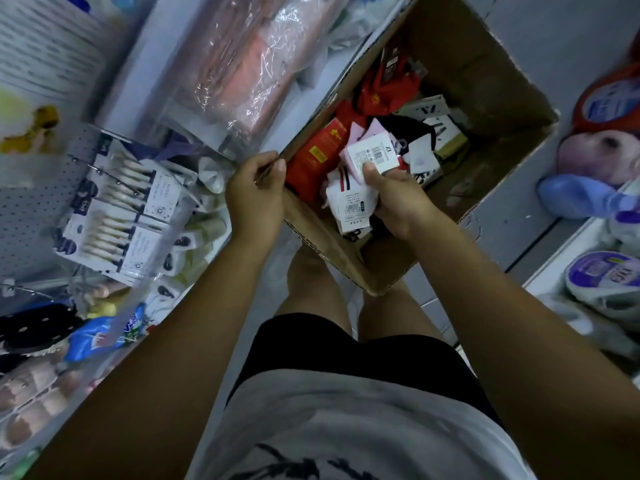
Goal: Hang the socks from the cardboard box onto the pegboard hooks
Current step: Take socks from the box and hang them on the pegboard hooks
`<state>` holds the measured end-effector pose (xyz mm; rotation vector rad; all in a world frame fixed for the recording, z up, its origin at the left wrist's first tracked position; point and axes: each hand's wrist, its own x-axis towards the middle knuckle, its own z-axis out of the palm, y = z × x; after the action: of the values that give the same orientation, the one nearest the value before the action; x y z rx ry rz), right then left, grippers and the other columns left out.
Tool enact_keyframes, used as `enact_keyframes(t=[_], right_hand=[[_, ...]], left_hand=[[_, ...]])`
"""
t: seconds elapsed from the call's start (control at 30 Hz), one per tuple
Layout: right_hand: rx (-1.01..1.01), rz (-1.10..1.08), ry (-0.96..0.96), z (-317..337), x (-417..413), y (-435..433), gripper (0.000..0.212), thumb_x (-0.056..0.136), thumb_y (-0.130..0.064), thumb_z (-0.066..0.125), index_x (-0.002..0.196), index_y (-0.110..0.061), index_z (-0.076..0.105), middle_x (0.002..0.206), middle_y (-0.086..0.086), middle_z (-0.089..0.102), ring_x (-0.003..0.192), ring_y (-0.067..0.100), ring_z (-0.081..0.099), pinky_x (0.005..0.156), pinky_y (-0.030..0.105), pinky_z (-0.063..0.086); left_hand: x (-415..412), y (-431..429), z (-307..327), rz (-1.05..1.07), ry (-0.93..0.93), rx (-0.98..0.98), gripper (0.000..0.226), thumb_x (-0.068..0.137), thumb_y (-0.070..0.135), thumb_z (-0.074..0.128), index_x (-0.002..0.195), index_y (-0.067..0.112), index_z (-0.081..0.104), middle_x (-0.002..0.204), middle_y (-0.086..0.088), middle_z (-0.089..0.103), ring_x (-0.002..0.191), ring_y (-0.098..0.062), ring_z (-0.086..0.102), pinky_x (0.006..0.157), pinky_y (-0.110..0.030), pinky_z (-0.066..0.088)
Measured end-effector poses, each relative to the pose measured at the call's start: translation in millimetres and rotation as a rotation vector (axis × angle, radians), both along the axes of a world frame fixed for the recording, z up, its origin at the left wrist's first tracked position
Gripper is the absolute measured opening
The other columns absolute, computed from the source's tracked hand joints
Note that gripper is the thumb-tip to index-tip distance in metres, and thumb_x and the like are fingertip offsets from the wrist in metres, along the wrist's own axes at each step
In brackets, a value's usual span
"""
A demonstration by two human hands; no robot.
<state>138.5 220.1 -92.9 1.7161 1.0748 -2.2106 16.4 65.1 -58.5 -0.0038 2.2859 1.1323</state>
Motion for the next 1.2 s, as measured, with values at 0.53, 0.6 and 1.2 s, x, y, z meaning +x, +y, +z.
enact_keyframes(t=[0.53, 0.6, 1.2], right_hand=[[0.112, -0.265, 0.179, 130, 89, -42, 0.03, 0.102, -0.032, 0.057, 0.121, -0.011, 0.066, 0.117, 0.012, 0.073, 0.111, 0.03, 0.07, 0.097, 0.041, 0.056], [0.216, -0.219, 0.148, 140, 112, -46, 0.025, 0.101, -0.029, 0.059, 0.116, -0.01, 0.067, 0.11, 0.012, 0.075, 0.097, 0.026, 0.073, 0.087, 0.035, 0.059], [1.186, 0.76, 0.443, 212, 194, -184, 0.038, 0.102, -0.037, 0.052, 0.076, -0.01, 0.057, 0.071, -0.002, 0.066, 0.064, 0.014, 0.059, 0.055, 0.024, 0.044]], left_hand=[[96, -13, 109, -0.368, -0.309, 0.234, 0.01, 0.097, 0.008, 0.066, 0.105, 0.013, 0.068, 0.091, 0.003, 0.076, 0.075, -0.005, 0.074, 0.069, -0.026, 0.061], [119, -24, 125, -0.299, -0.273, 0.268, 0.012, 0.098, 0.007, 0.064, 0.11, 0.007, 0.066, 0.086, 0.001, 0.075, 0.066, -0.004, 0.073, 0.057, -0.022, 0.057], [232, -223, 222, 0.313, -0.096, 0.53, 0.022, 0.096, 0.03, 0.068, 0.106, 0.011, 0.07, 0.102, -0.003, 0.079, 0.093, -0.028, 0.076, 0.092, -0.046, 0.06]])
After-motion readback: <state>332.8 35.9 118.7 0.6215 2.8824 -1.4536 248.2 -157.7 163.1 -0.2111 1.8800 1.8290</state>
